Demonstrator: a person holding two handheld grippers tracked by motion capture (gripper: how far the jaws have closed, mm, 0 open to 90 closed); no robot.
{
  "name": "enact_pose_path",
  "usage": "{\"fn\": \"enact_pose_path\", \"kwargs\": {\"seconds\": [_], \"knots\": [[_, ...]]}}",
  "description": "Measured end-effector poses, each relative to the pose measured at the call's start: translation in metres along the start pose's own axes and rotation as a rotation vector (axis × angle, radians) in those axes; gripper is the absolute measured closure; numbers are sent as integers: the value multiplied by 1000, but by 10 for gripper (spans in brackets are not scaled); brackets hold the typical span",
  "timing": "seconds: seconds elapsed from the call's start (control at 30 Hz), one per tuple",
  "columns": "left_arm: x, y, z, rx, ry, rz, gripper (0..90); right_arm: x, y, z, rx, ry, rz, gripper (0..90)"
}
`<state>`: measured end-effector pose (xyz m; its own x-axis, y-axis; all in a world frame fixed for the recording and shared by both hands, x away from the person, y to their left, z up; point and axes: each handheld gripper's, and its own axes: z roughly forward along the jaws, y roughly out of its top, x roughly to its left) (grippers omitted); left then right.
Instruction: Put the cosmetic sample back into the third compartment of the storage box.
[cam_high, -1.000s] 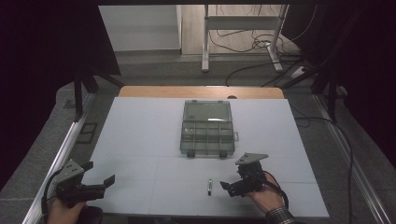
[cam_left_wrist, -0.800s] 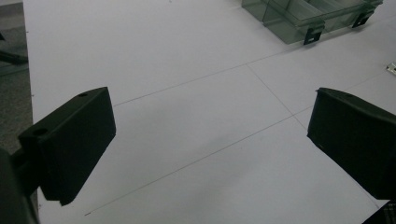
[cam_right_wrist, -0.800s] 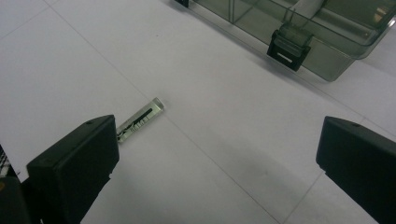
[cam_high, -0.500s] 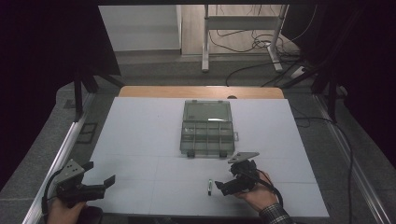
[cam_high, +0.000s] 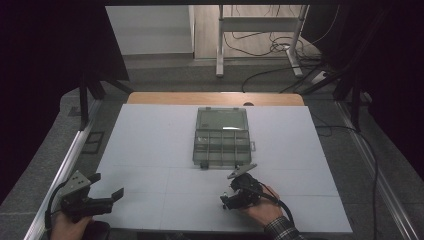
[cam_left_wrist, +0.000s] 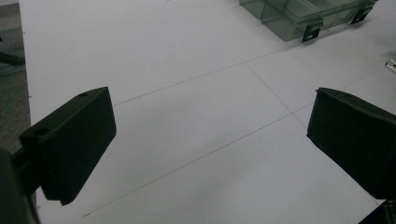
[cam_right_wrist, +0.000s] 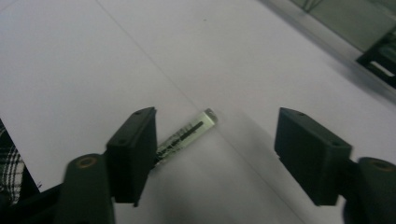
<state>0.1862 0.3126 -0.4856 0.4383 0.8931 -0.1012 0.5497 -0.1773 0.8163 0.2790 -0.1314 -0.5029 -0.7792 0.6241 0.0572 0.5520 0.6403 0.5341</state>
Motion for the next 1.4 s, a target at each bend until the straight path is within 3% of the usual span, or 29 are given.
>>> {"fn": "enact_pose_path", "kwargs": {"seconds": [0.03, 0.07, 0.13, 0.23, 0.3, 0.33, 0.4, 0.63, 0.7, 1.4], "knots": [[0, 0, 0, 0, 0, 0, 16, 0, 0, 0, 0, 0, 0, 349], [0, 0, 0, 0, -1, 0, 16, 2, 1, 3, 14, 14, -11, 420], [0, 0, 0, 0, -1, 0, 16, 3, 1, 4, 16, 18, -15, 438], [0, 0, 0, 1, -1, 2, 16, 5, 1, 8, 38, 26, -34, 553], [0, 0, 0, 0, -2, 3, 16, 8, -1, 10, 48, -20, -80, 674], [0, 0, 0, 0, -2, 3, 16, 8, -1, 10, 48, -20, -80, 674], [0, 0, 0, 0, -2, 4, 16, 8, -2, 9, 51, -18, -88, 802], [0, 0, 0, -1, -6, 5, 16, 7, -3, 8, 46, -3, -87, 808], [0, 0, 0, 0, -7, 6, 16, 4, -3, 7, 42, 27, -71, 808], [-1, 1, 2, 12, -15, 17, 18, -11, 2, -10, -60, 32, -37, 808]]}}
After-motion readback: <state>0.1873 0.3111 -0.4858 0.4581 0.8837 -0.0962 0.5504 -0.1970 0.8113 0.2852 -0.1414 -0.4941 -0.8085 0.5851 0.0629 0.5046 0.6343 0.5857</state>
